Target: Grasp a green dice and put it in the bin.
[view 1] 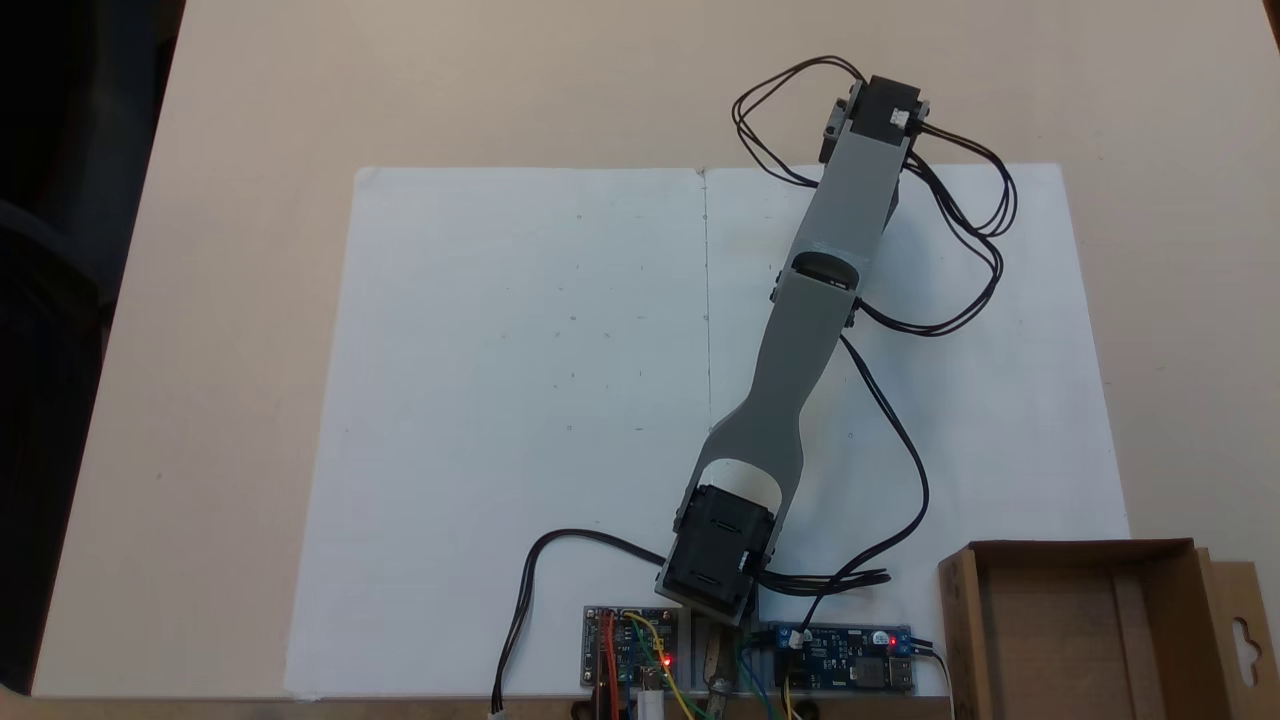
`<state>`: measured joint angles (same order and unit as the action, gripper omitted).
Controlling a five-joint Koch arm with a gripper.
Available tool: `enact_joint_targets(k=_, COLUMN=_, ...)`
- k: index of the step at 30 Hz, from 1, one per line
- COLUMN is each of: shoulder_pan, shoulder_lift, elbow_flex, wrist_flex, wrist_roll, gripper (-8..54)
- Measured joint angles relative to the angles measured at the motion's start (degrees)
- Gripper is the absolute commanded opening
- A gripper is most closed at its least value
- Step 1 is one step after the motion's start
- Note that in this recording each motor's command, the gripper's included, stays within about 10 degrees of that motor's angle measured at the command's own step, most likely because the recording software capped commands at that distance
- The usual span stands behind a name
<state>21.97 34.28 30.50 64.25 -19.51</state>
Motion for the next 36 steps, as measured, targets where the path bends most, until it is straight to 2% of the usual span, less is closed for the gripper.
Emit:
enact_joint_targets(k=12, shoulder_pan=-0.6, shoulder_lift=0.0, elbow_flex=-0.4, wrist_flex=0.0, wrist_roll=0.0, gripper=30.6)
enact_joint_targets(k=14, shoulder_pan=-0.6, shoulder_lift=0.0, elbow_flex=-0.6, wrist_flex=0.0, wrist_roll=0.0, gripper=25.6)
enact_joint_targets(k=18, shoulder_pan=-0.6, shoulder_lift=0.0, elbow_flex=-0.6, wrist_flex=0.0, wrist_roll=0.0, gripper=22.1)
enact_joint_targets(k=20, shoulder_pan=-0.6, shoulder_lift=0.0, elbow_flex=-0.7, wrist_flex=0.0, wrist_roll=0.0, gripper=14.2)
enact_joint_targets(k=21, shoulder_pan=-0.6, shoulder_lift=0.0, elbow_flex=-0.8, wrist_flex=0.0, wrist_roll=0.0, gripper=12.2)
enact_joint_targets(k=28, shoulder_pan=-0.5, shoulder_lift=0.4, elbow_flex=-0.7, wrist_flex=-0.2, wrist_roll=0.0, gripper=12.1)
enact_joint_targets(k=32, shoulder_pan=2.0, shoulder_lift=6.9, elbow_flex=-0.7, wrist_flex=-0.5, wrist_roll=1.9, gripper=12.1)
enact_joint_targets(k=36, shoulder_pan=6.9, shoulder_lift=16.2, elbow_flex=1.9, wrist_flex=0.7, wrist_roll=9.9, gripper=12.1)
